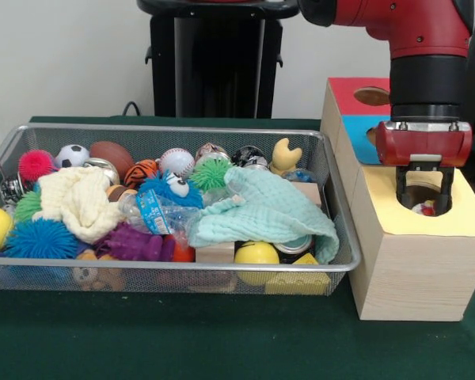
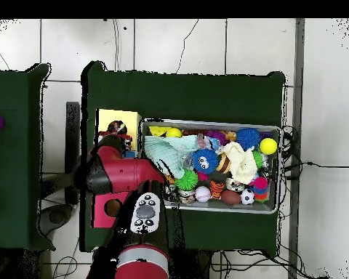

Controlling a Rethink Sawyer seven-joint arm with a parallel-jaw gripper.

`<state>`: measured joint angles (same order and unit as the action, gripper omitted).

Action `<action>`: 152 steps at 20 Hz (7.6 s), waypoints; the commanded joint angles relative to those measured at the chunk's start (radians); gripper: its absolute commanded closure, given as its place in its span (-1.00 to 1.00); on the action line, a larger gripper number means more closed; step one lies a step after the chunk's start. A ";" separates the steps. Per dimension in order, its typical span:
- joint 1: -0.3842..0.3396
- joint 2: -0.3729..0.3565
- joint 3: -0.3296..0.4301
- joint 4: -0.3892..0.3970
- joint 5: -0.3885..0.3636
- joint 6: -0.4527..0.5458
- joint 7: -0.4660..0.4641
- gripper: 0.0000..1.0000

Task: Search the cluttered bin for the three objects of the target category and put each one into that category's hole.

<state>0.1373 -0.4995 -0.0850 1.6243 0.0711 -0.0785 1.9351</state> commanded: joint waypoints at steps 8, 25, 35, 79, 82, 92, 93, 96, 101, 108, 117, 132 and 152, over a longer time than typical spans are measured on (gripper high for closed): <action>-0.040 0.072 0.025 0.095 -0.032 0.106 0.105 -1.00; -0.044 0.063 0.023 0.100 -0.043 0.097 0.094 1.00; -0.062 0.046 0.041 0.112 -0.045 0.114 0.091 1.00; -0.037 0.040 0.043 0.124 -0.012 0.105 0.126 1.00; -0.024 0.056 0.038 0.115 -0.003 0.092 0.136 1.00; 0.003 0.078 0.025 0.105 0.024 0.073 0.148 1.00; 0.000 0.077 0.029 0.106 0.023 0.074 0.147 1.00; -0.005 0.079 0.035 0.107 0.021 0.069 0.146 1.00; -0.004 0.080 0.029 0.103 0.009 0.062 0.136 1.00; 0.003 0.082 0.017 0.103 0.005 0.035 0.139 -1.00; -0.017 0.082 0.041 0.109 0.001 0.046 0.138 -1.00; -0.021 0.062 0.029 0.115 -0.019 0.056 0.116 -1.00; -0.016 0.057 0.021 0.121 -0.005 0.062 0.127 1.00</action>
<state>0.1420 -0.4985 -0.0871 1.6598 0.0818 -0.1134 1.9351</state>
